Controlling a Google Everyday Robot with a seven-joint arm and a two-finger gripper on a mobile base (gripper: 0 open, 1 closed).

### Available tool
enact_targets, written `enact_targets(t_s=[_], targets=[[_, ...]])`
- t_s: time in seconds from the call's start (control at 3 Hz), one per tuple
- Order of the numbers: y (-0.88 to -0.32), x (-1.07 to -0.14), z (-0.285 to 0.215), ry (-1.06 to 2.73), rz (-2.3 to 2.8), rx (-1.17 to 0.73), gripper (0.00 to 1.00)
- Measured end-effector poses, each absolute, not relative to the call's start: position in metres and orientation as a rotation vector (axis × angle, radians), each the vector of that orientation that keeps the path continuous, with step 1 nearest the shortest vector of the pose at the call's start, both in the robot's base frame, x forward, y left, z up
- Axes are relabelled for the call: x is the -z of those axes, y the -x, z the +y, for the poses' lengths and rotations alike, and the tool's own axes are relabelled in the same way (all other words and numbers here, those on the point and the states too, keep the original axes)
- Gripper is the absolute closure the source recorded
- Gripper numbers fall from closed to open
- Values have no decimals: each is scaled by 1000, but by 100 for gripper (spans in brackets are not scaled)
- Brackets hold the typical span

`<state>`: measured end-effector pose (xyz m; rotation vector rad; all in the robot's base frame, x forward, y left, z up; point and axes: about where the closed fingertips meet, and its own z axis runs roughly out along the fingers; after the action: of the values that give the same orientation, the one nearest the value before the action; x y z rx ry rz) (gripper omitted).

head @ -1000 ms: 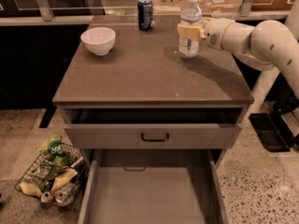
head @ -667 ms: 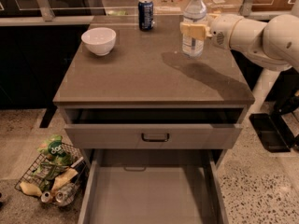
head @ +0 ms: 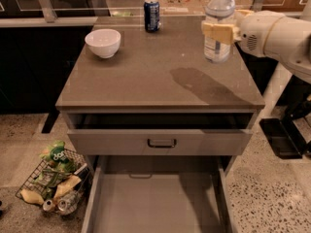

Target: Place blue plastic bottle into middle drawer

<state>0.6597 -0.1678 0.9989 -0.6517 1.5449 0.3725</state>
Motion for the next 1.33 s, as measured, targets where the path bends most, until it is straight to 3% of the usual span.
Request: enact_targets(t_s=[0.67,1.33], targets=[[-553,-972,-171,691,1564,-412,100],[-538,-970,-162,737,1554,-458,100]])
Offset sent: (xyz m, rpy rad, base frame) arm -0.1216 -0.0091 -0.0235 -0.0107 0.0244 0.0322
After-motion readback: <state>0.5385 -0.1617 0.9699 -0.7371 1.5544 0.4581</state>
